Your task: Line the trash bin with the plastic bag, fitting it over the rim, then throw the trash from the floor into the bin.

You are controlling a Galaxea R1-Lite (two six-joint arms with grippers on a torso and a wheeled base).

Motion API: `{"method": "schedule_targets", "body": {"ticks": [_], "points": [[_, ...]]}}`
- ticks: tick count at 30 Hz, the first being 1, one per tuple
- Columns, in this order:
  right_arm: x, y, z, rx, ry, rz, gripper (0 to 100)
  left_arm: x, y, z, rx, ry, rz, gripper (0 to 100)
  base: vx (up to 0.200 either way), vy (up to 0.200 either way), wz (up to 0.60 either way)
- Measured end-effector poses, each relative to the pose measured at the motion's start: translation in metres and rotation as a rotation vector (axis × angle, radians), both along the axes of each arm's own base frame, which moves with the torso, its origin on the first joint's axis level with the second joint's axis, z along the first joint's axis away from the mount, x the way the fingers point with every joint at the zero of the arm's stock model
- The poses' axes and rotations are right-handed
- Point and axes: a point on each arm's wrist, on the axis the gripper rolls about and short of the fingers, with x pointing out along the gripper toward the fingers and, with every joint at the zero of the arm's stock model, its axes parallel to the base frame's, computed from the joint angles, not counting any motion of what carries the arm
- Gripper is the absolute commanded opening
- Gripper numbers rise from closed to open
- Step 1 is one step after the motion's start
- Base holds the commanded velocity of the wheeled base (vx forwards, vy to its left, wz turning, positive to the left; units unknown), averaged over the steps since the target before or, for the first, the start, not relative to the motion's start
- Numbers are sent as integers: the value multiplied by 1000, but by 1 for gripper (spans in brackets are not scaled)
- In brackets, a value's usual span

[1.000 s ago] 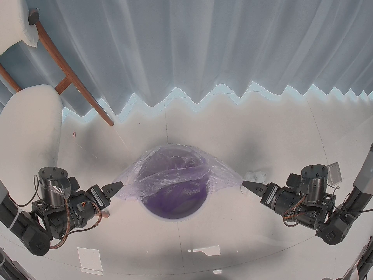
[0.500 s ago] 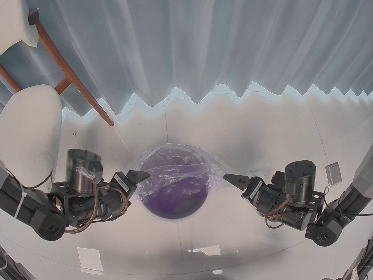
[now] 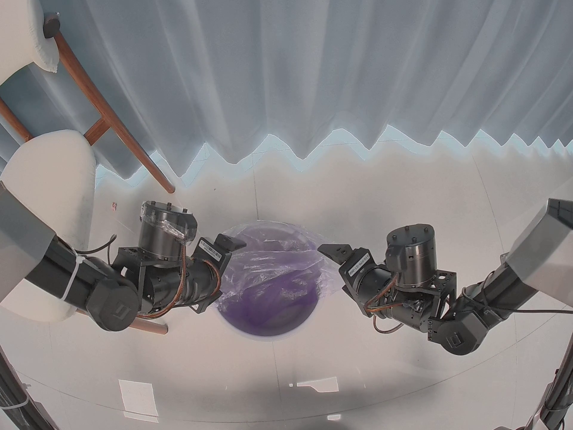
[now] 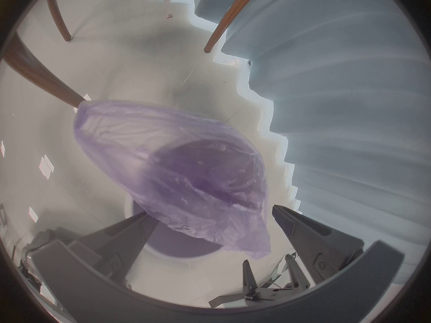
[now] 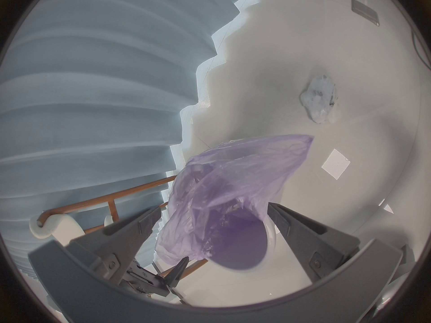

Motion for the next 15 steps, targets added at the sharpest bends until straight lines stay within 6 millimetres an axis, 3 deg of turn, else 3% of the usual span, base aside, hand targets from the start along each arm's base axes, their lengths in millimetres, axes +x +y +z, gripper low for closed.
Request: {"method": "schedule_targets", "body": {"ticks": [10, 11, 13, 14, 15], "points": [[28, 7, -11, 27, 9, -44, 100, 17, 3, -1, 9, 33, 35, 100, 0, 0, 0], [30, 7, -12, 28, 15, -47, 100, 18, 4, -1, 13, 43, 37, 0, 0, 0, 0], [35, 9, -15, 38, 25, -58, 100, 19, 4, -1, 22, 62, 39, 0, 0, 0, 0], [37, 10, -16, 43, 29, -64, 0, 20, 3, -1, 24, 65, 38, 0, 0, 0, 0], [38, 11, -17, 46, 32, -69, 0, 20, 3, 0, 23, 64, 38, 0, 0, 0, 0]]}}
